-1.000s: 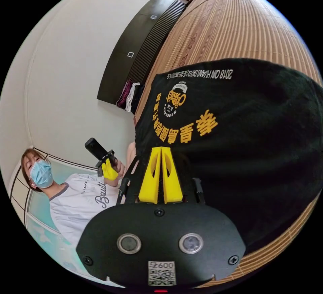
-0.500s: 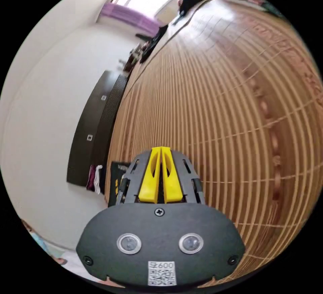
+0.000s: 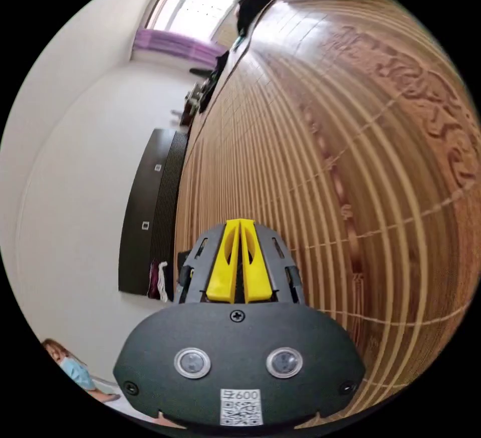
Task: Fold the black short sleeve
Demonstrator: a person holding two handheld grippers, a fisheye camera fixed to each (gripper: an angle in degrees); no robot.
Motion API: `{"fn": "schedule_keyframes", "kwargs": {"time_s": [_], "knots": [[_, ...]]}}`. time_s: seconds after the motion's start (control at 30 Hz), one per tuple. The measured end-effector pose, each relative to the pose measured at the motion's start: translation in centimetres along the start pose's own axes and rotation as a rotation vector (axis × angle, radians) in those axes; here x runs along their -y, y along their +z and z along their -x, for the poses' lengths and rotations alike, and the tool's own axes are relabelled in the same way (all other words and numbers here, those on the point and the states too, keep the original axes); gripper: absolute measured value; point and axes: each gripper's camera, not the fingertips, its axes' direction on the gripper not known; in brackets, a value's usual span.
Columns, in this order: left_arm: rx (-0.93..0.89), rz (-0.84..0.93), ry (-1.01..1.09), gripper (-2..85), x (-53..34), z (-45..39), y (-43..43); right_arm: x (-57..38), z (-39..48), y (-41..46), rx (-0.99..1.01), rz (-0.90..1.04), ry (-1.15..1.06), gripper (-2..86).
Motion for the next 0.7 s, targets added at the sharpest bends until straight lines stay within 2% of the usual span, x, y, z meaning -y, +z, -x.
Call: {"fn": "schedule_keyframes", "kwargs": {"time_s": [0.03,0.1,0.17,0.2,0.23,0.27,0.33,0.4,0.5,0.57,0.67,0.7], "knots": [[0.002,-0.003,0.001,0.2,-0.4,0.6,-0.6,0.0,1.8,0.3,0.003,0.001,-0.091,-0.8],[0.007,-0.011,0.005,0.2,-1.0,1.3,-1.4,0.0,4.7,3.7,0.067,0.188,-0.215,-0.8],[0.022,-0.018,0.018,0.2,-1.8,2.2,-2.6,-2.0,8.0,11.3,0.279,0.612,-0.300,-0.8],[0.026,-0.019,0.022,0.2,-1.9,2.4,-2.8,-3.1,8.7,13.3,0.321,0.721,-0.302,-0.8],[0.031,-0.019,0.028,0.2,-2.2,2.8,-3.4,-5.5,10.0,17.0,0.375,0.925,-0.317,-0.8],[0.029,-0.021,0.027,0.2,-2.6,3.4,-4.0,-7.8,10.8,19.9,0.358,1.076,-0.332,-0.8],[0.018,-0.023,0.021,0.1,-3.0,4.3,-4.8,-9.4,10.9,23.0,0.263,1.196,-0.355,-0.8],[0.014,-0.023,0.018,0.1,-3.4,5.1,-5.6,-8.2,10.2,24.3,0.301,1.189,-0.303,-0.8],[0.020,-0.024,0.026,0.0,-4.0,6.2,-6.8,-2.4,6.0,23.3,0.342,0.986,-0.097,-0.8],[0.022,-0.032,0.032,0.0,-4.5,7.1,-7.8,1.7,2.4,20.5,0.327,0.736,0.064,-0.8],[0.021,-0.037,0.036,0.0,-5.1,8.1,-8.9,3.6,0.4,14.8,0.183,0.334,0.156,-0.8],[0.021,-0.037,0.038,0.0,-5.2,8.3,-9.1,3.6,0.5,13.7,0.116,0.275,0.155,-0.9]]}}
